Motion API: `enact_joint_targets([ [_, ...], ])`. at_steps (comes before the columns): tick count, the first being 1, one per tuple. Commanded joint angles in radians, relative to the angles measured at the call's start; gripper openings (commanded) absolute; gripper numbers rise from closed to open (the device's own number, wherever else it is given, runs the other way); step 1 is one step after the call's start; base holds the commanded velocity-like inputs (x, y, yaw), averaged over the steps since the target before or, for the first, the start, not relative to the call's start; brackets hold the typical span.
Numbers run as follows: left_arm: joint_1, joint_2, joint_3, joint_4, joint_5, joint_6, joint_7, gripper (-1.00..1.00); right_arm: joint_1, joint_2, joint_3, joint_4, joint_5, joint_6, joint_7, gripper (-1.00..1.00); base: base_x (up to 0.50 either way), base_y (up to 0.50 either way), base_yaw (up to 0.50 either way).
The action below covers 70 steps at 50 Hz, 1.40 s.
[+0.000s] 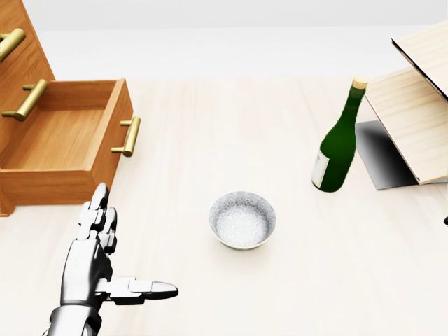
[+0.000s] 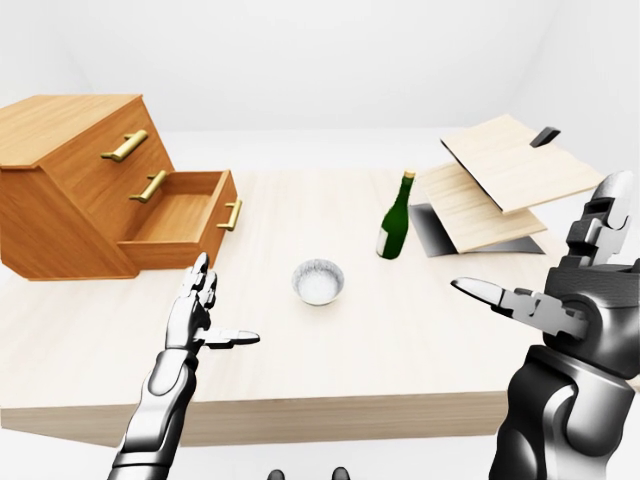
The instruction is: Close the bottom drawer of the cabinet.
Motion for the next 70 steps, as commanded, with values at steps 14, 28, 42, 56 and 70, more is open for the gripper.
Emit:
enact_joint_targets([
  [14,0.002,-0.001,-0.002,0.01,0.002,-0.01,0.001,1.0,0.005,0.003,-0.006,-0.003,0.01,0.0,0.009,1.0,0.3,0.0,0.0],
  [28,-0.003,0.0,-0.002,0.021,0.003,-0.015,0.001,1.0,0.004,0.003,-0.003,0.004,0.008,0.0,0.011,1.0,0.3,0.0,0.0],
  [42,-0.004,0.0,-0.001,0.017,0.003,-0.009,0.002,1.0,0.003,0.002,-0.003,-0.004,0.011,0.0,0.007,1.0,0.3,0.0,0.0],
  [56,-0.185,0.025,0.035,0.24,-0.011,-0.037,0.035,1.0,0.013,0.005,-0.016,0.001,0.034,0.0,0.011,1.0,0.06,0.0,0.0],
  [70,-0.541,0.11,0.08,0.883,-0.057,-0.045,0.047,1.0,0.016,0.007,-0.006,0.004,0.023,0.0,0.017,1.0,0.0,0.0,0.0],
])
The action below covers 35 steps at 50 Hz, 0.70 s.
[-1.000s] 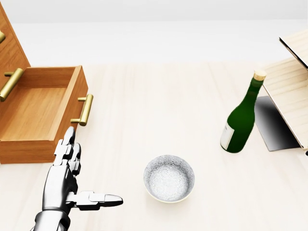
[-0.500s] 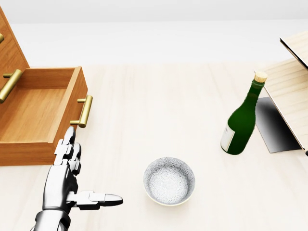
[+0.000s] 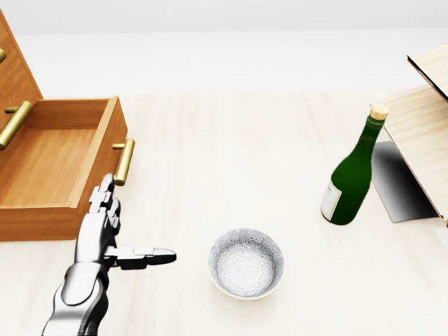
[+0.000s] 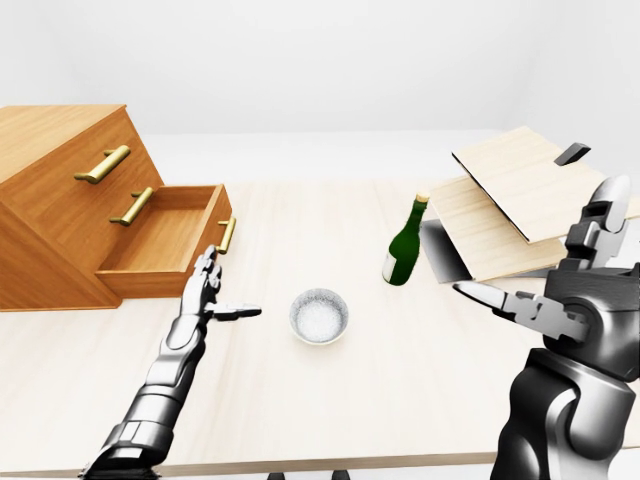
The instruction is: Close the bottom drawer of the cabinet.
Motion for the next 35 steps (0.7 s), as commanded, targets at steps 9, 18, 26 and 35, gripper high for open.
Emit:
enact_joint_targets([
  [9,-0.28,0.072,0.037,0.575,-0.035,0.0,0.018,1.0,0.002,0.003,0.01,0.014,-0.011,0.0,0.014,1.0,0.0,0.0,0.0],
  [18,-0.328,0.1,0.062,0.67,-0.054,0.0,0.028,1.0,-0.002,0.004,0.024,0.023,-0.025,0.0,0.017,1.0,0.0,0.0,0.0],
  [26,-0.355,0.106,0.068,0.7,-0.054,0.0,0.043,1.0,-0.005,0.006,0.034,0.039,-0.038,0.0,0.023,1.0,0.0,0.0,0.0],
  [35,-0.395,0.144,0.097,0.723,-0.081,0.0,0.051,1.0,0.0,0.011,0.042,0.054,-0.046,0.0,0.031,1.0,0.0,0.0,0.0],
])
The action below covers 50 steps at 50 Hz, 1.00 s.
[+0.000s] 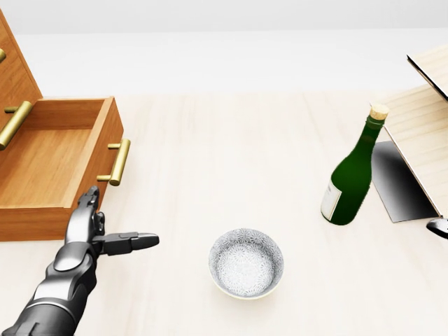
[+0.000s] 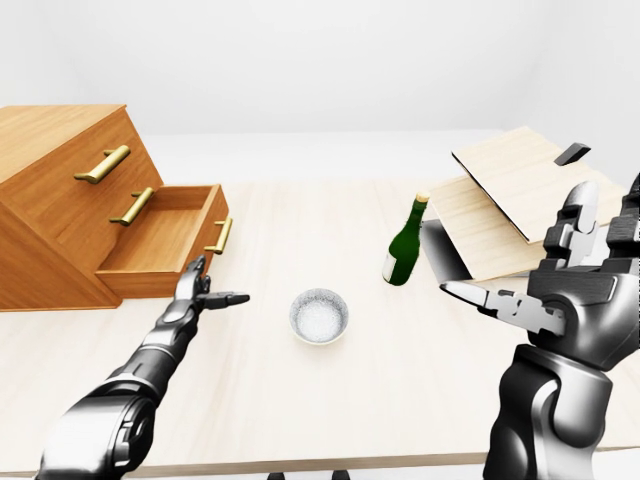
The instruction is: Close the bottom drawer of the cabinet.
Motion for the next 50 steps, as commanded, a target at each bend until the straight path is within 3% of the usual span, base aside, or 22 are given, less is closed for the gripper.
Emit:
enact_joint_targets([
  [1,-0.038,0.034,0.035,0.074,-0.022,0.0,0.02,1.0,0.001,0.002,0.009,0.008,-0.008,0.0,0.004,1.0,0.0,0.0,0.0],
  [50,-0.075,0.147,0.1,0.077,-0.172,0.0,0.033,1.0,0.0,0.003,0.01,0.017,-0.011,0.0,0.007,1.0,0.0,0.0,0.0],
])
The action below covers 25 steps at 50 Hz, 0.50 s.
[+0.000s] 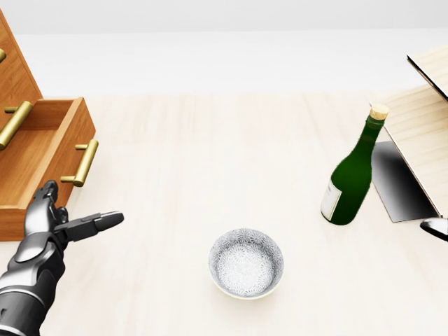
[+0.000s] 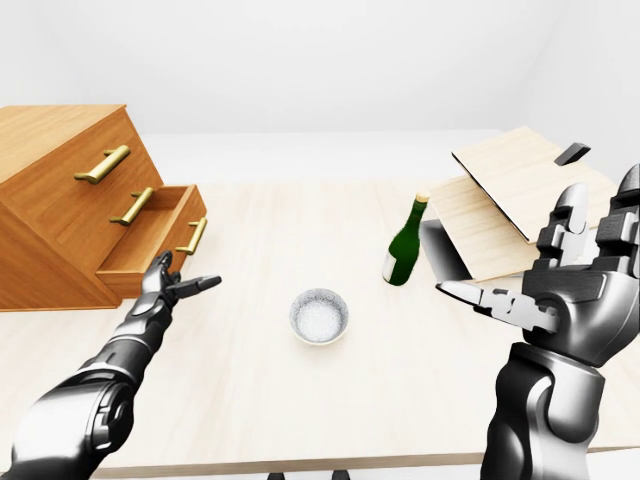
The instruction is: Close the bottom drawer of the cabinet.
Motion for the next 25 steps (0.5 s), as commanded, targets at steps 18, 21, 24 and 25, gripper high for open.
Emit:
enact_joint_targets([
  [18,-0.007,0.077,0.078,0.019,-0.073,0.0,0.087,1.0,0.003,0.003,0.001,0.0,0.001,0.0,0.003,1.0,0.0,0.0,0.0],
  [21,-0.008,0.082,0.079,0.02,-0.084,0.0,0.092,1.0,0.002,0.002,0.001,0.002,0.001,0.0,0.003,1.0,0.0,0.0,0.0],
  [24,-0.008,0.091,0.086,0.017,-0.102,0.0,0.104,1.0,0.0,0.001,0.001,0.0,0.002,0.0,0.001,1.0,0.0,0.0,0.0],
  [25,-0.007,0.093,0.088,0.017,-0.107,0.0,0.111,1.0,-0.001,0.0,0.001,0.0,0.002,0.0,0.0,1.0,0.0,0.0,0.0],
])
